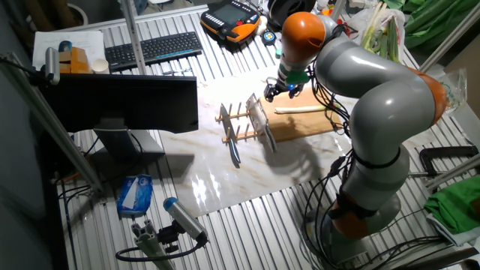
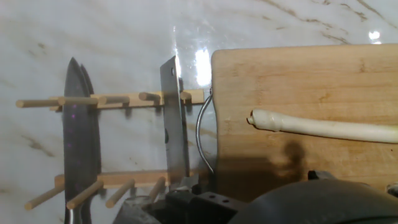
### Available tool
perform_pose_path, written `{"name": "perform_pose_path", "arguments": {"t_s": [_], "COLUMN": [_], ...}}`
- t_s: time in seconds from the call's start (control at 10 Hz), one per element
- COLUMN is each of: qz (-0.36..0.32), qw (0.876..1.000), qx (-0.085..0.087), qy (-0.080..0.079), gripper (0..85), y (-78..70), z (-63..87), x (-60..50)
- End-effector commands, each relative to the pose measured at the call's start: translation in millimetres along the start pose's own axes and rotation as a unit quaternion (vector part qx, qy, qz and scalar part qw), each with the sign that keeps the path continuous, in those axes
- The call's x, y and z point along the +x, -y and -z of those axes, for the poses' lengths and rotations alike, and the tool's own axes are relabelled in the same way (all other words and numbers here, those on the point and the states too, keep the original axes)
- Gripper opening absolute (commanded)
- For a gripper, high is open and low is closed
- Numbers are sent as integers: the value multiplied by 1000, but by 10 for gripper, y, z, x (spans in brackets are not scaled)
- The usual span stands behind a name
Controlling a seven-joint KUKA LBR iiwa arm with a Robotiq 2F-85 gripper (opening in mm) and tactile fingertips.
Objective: Chop the scallions
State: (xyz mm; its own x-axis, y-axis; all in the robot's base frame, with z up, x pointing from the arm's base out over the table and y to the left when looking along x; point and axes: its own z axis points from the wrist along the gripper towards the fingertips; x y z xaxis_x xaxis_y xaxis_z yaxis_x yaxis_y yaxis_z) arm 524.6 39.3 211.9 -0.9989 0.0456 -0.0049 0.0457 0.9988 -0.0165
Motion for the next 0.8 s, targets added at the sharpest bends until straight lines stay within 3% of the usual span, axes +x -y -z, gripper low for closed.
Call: {"name": "perform_pose_path", "arguments": {"t_s": [0.0,0.3,0.5,0.7], "qz": [21,44,36,30], "qw": [1000,999,999,999], "qx": [7,-8,-9,-9], "qy": [5,9,11,11], "gripper": [850,850,850,850], "y": [1,1,1,-41], "z": [2,2,2,9], "x": [-1,-1,-1,-82]}}
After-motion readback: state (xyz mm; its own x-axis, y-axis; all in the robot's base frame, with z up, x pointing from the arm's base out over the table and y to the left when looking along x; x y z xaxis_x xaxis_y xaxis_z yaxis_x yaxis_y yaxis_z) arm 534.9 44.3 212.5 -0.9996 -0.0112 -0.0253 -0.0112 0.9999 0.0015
